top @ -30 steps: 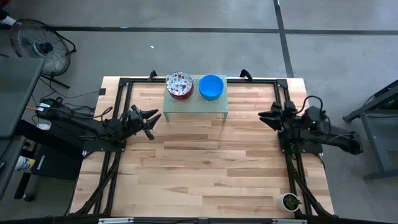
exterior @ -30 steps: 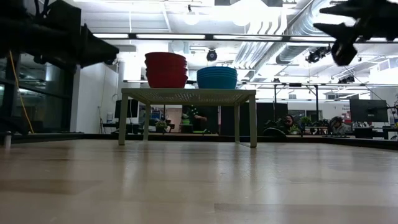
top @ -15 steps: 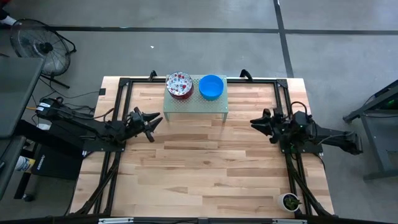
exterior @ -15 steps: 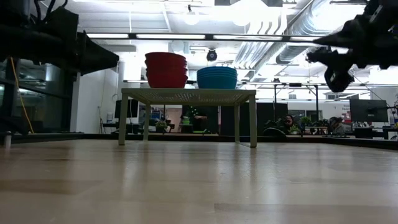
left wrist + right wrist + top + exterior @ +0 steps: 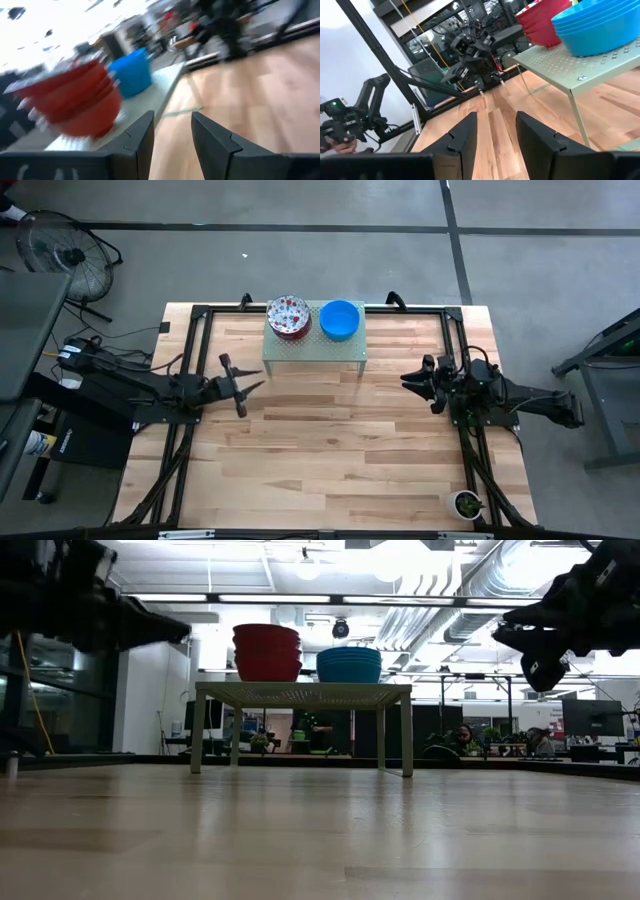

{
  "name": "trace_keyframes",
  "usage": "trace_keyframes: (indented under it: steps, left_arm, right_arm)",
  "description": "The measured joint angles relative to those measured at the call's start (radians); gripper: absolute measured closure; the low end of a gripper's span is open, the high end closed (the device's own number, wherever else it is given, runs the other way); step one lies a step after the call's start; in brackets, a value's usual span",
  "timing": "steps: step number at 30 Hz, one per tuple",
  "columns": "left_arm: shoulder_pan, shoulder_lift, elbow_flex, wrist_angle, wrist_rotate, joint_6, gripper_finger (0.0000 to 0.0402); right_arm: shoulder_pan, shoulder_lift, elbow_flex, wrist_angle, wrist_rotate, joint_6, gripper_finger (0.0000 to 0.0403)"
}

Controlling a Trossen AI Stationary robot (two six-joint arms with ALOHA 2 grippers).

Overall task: Pick & Place Mini bowls
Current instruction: Return to Home Position

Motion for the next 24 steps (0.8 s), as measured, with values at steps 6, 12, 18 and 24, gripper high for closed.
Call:
trace_keyframes:
  steps: [6,12,18,24]
  left_arm:
    - [-0.001,-0.161,-0.015,-0.018,0.069,0.032,0.0275]
    - [-0.001,-0.395,-0.016,-0.171,0.324,0.030,0.0275]
    - [0.000,-0.564,-0.016,-0.331,0.058,0.112,0.0275]
    - [0.000,-0.609,0.007,-0.465,-0.232,0.162,0.0275]
  right_arm:
    - [0.000,0.000,0.000,-0.001,0.017,0.001,0.0279]
    - [0.000,0.000,0.000,-0.001,0.019,0.001,0.0279]
    - [0.000,0.000,0.000,-0.001,0.020,0.000,0.0279]
    - [0.000,0.000,0.000,0.001,0.020,0.000,0.0279]
